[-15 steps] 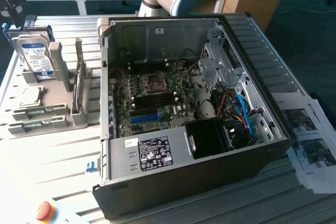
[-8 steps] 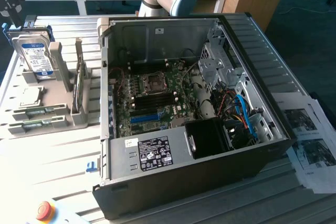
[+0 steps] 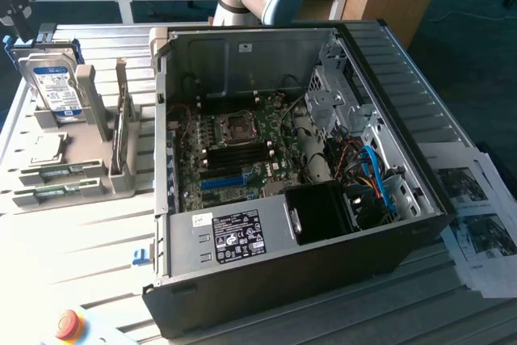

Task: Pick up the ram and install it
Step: 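Pick up the ram and move it above insertion slot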

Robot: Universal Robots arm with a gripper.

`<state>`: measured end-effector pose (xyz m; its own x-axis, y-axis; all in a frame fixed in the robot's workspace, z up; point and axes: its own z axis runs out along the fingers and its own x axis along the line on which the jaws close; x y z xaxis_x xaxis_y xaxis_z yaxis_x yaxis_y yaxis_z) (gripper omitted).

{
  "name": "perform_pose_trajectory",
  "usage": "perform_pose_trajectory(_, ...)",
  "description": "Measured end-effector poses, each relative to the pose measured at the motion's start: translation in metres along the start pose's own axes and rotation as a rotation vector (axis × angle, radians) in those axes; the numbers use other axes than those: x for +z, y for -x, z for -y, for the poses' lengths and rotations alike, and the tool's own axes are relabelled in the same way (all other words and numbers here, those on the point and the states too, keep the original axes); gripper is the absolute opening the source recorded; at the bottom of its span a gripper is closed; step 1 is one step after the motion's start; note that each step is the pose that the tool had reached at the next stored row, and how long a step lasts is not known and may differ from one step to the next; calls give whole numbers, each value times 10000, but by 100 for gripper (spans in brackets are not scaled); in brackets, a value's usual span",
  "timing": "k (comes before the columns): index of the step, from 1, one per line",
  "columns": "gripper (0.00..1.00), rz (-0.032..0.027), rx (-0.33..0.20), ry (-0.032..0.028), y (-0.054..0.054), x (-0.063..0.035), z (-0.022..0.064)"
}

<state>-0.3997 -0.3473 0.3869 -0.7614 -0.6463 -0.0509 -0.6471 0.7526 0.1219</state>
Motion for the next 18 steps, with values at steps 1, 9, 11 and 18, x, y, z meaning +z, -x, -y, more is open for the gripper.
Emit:
perform_pose_trajectory(1, 10, -13, -151, 14, 0, 0, 0)
perform_pose_trajectory(9, 10, -122, -1318, 115, 0, 0, 0)
perform_pose_trajectory(11, 10, -150, -1610, 139, 0, 0, 0)
perform_pose_trajectory(18, 10, -249, -2641, 226, 0, 0, 0)
